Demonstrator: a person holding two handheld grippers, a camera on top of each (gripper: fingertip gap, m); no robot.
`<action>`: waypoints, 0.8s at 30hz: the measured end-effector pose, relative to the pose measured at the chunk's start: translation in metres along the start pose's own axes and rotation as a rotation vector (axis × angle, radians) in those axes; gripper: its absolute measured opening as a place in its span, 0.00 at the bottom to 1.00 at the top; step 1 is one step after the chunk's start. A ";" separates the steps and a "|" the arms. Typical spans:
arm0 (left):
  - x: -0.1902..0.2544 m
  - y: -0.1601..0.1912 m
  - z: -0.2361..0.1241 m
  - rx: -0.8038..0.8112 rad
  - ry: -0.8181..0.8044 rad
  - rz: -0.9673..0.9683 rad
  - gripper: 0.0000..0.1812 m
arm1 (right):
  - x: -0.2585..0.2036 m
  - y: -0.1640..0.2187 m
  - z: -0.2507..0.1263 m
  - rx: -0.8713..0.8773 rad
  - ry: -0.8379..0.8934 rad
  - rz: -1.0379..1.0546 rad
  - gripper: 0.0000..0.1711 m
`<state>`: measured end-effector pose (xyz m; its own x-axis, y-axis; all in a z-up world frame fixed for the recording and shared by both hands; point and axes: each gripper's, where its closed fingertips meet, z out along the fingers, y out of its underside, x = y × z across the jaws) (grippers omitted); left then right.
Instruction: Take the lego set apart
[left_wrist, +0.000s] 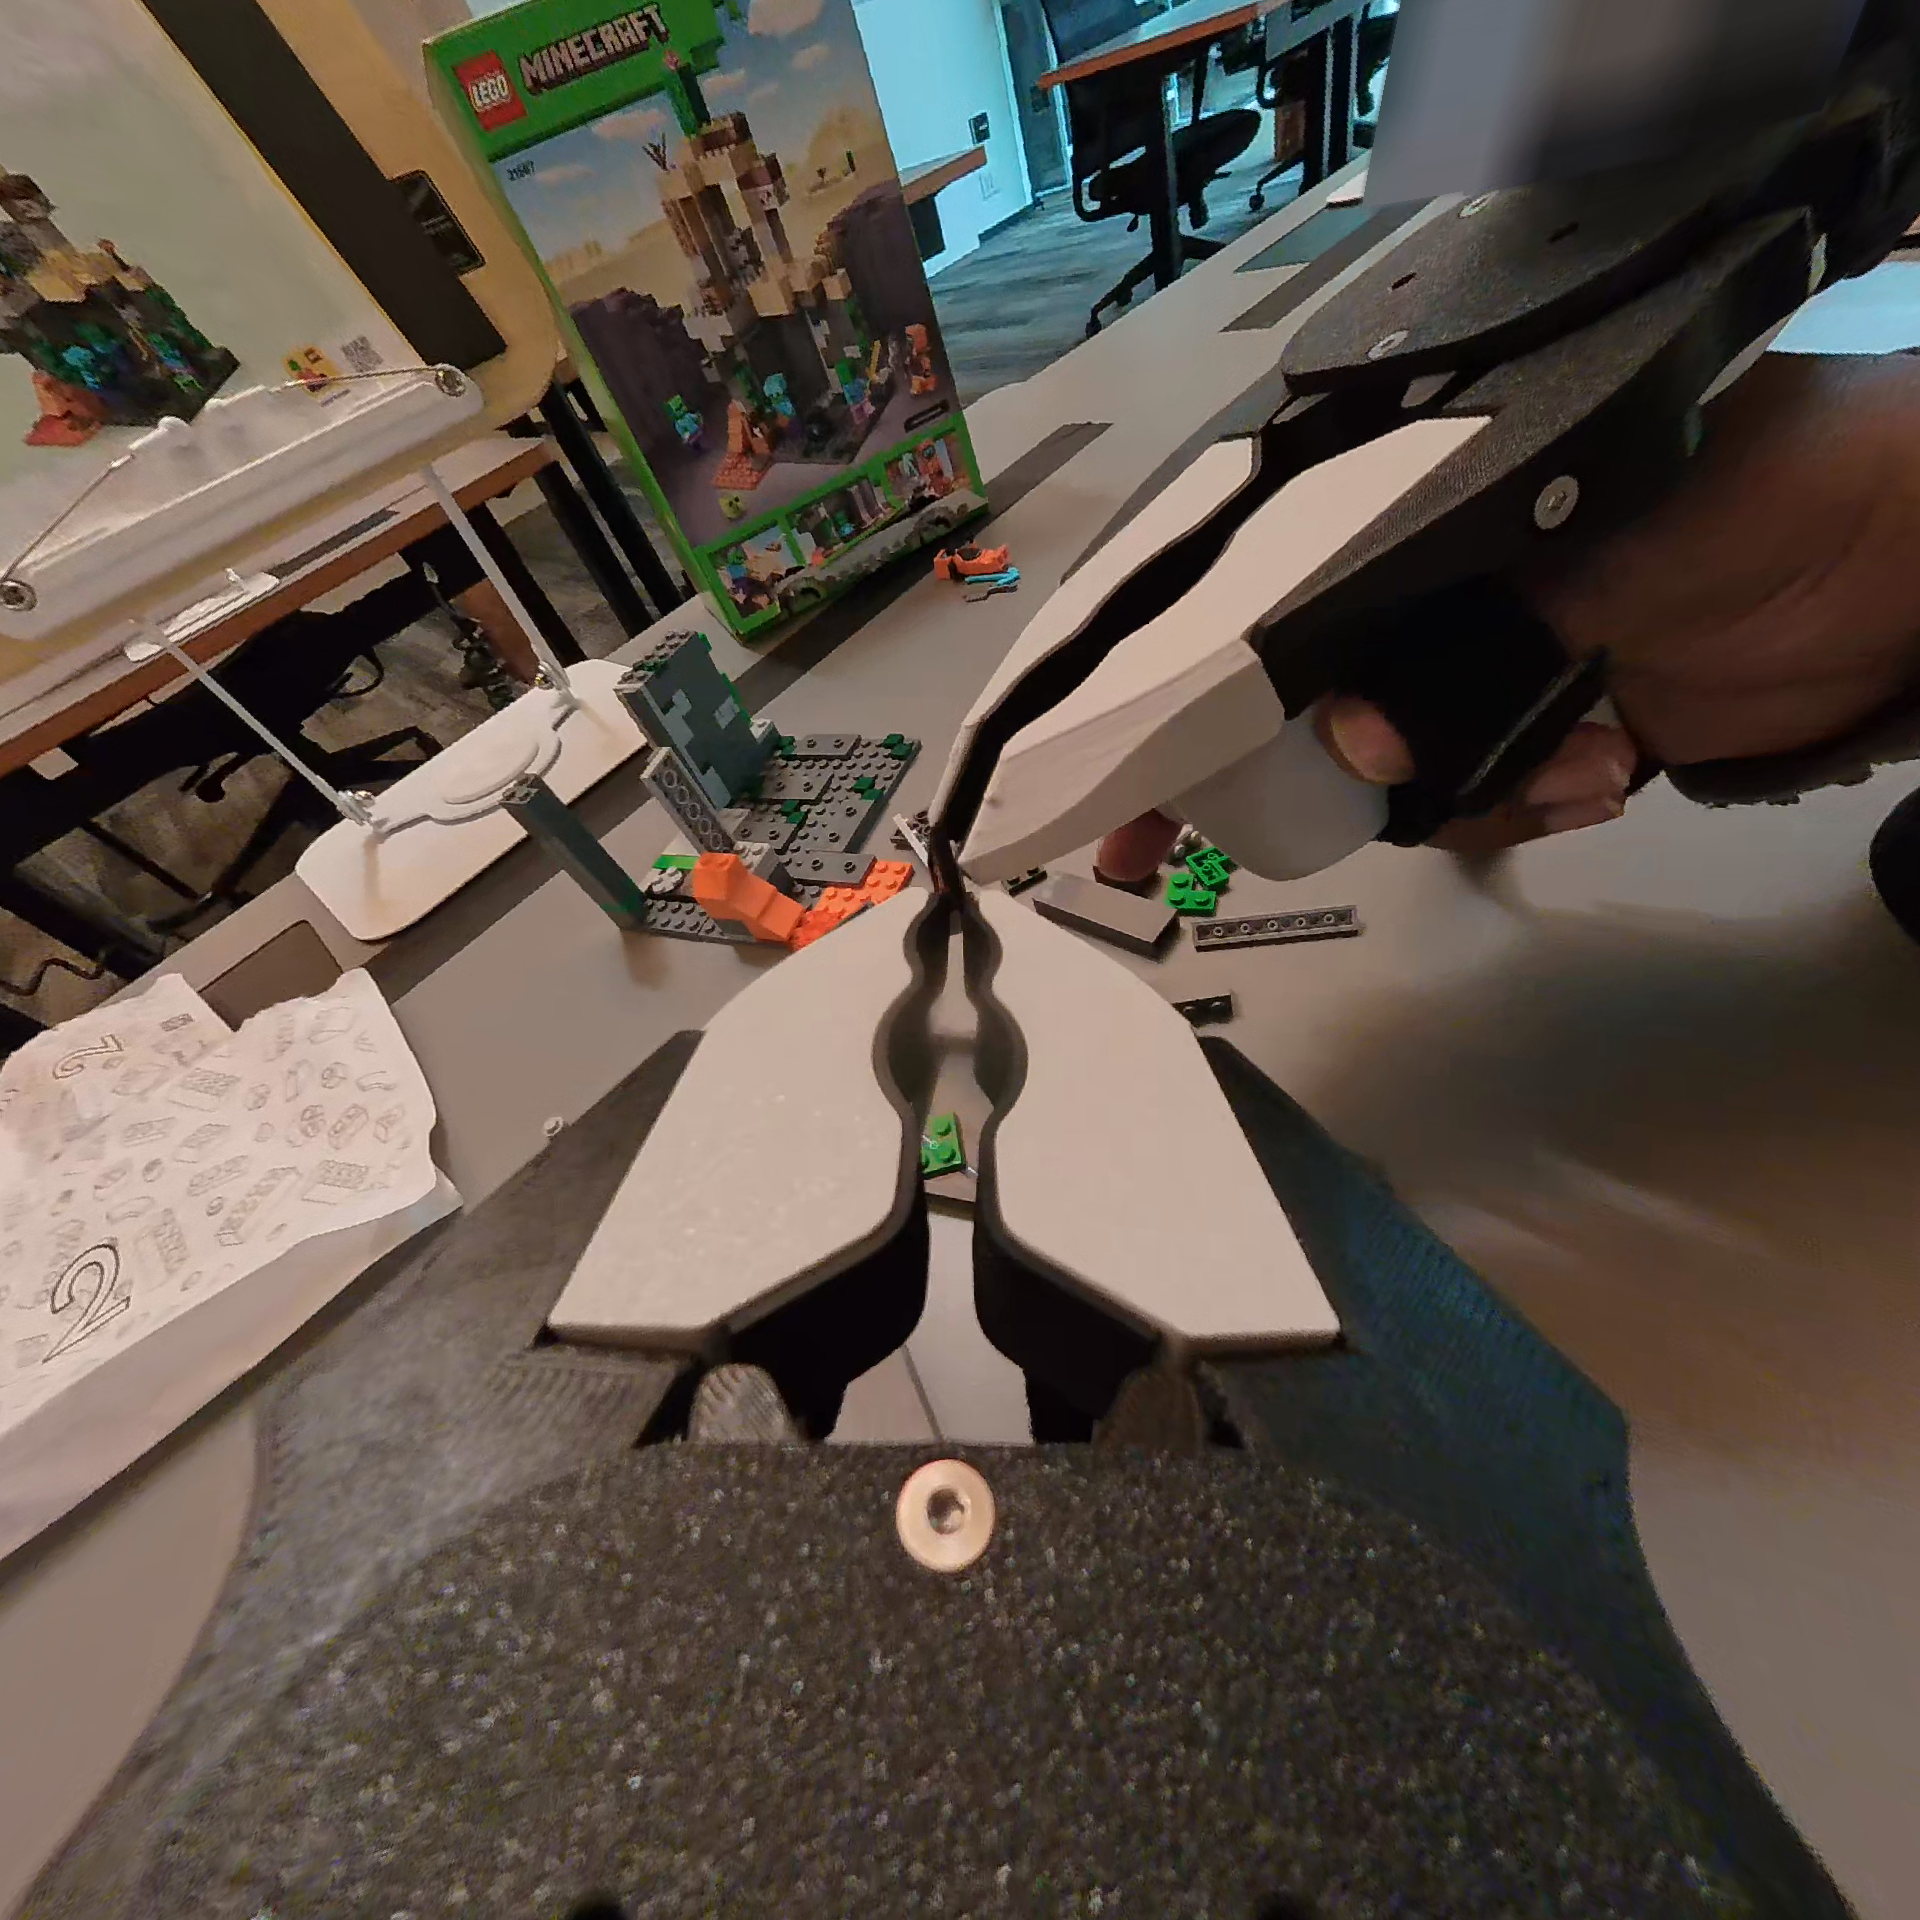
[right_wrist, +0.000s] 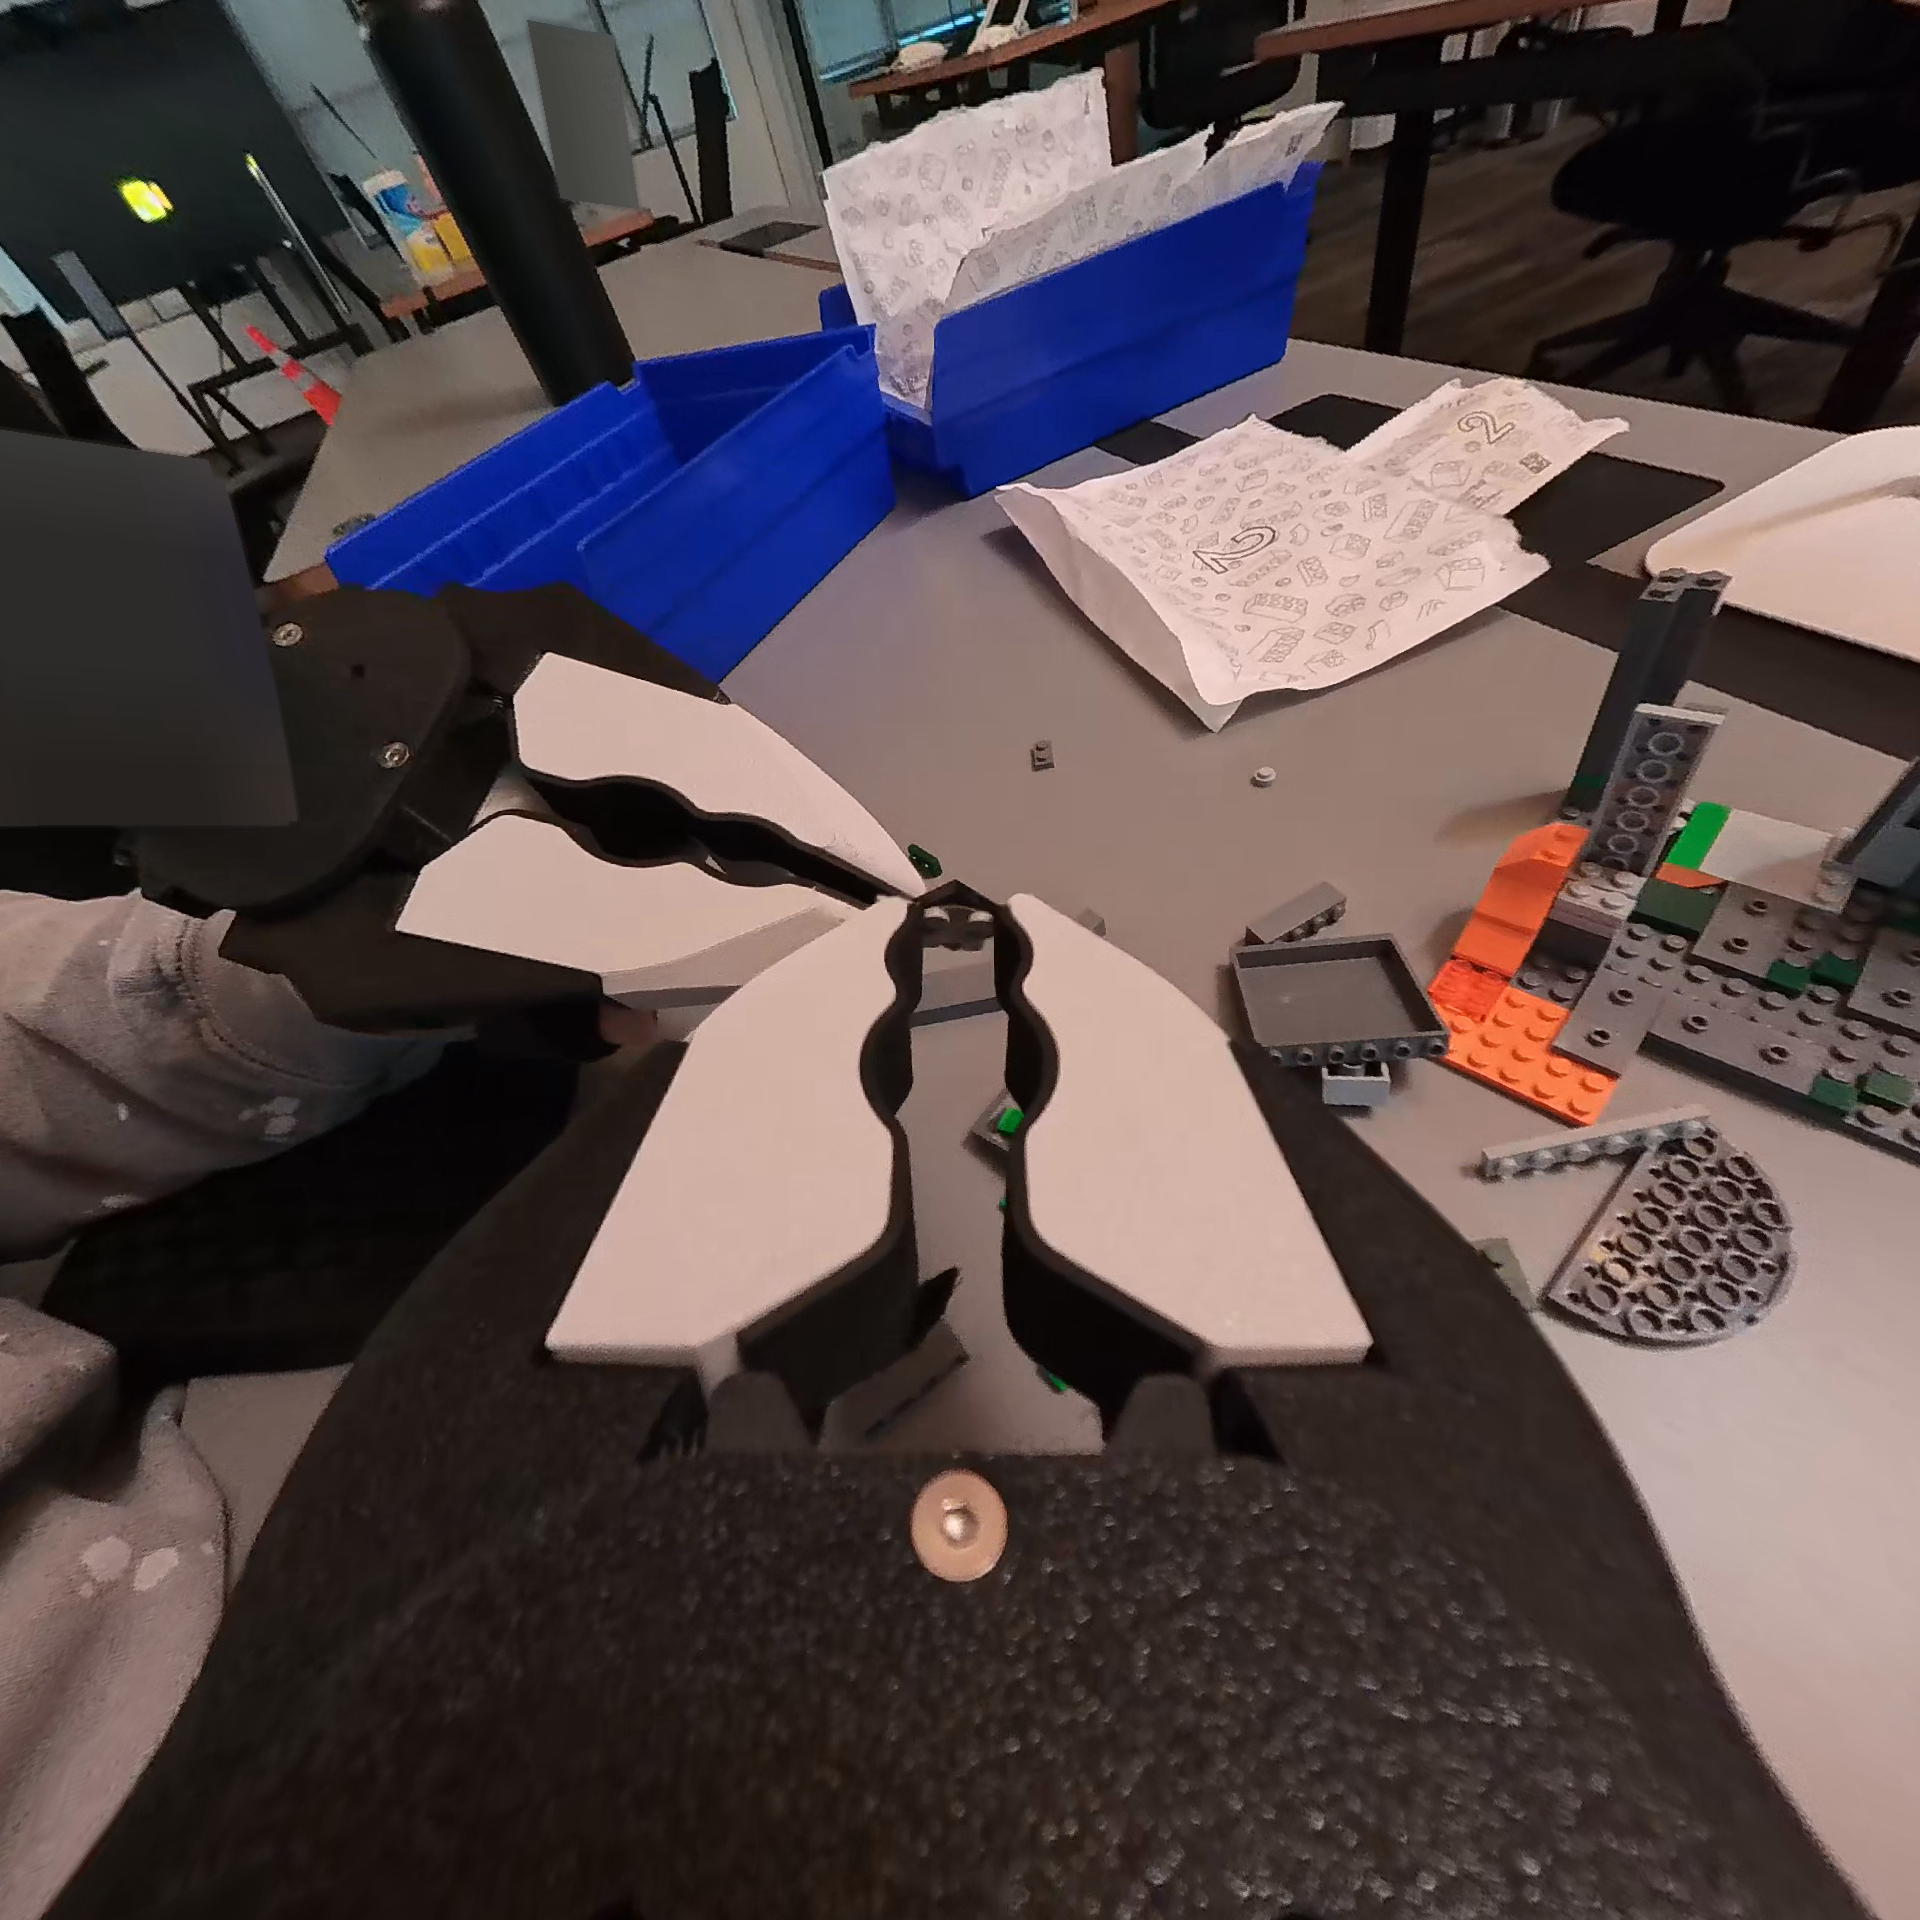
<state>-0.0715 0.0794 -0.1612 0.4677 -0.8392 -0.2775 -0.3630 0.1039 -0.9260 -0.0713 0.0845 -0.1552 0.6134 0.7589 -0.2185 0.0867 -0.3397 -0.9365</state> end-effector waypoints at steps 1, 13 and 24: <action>0.000 0.001 0.000 -0.002 0.002 -0.001 0.02 | 0.000 0.000 0.000 -0.004 0.001 -0.008 0.07; -0.002 -0.013 -0.006 0.073 -0.002 -0.033 0.02 | 0.018 0.015 -0.001 -0.078 0.077 -0.052 0.00; -0.007 -0.013 -0.008 0.082 -0.015 -0.013 0.02 | -0.011 -0.007 -0.003 0.036 -0.103 0.034 0.12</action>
<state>-0.0764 0.0800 -0.1453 0.4839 -0.8328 -0.2688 -0.2900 0.1372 -0.9471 -0.0762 0.0769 -0.1450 0.5312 0.8011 -0.2759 0.0378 -0.3477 -0.9369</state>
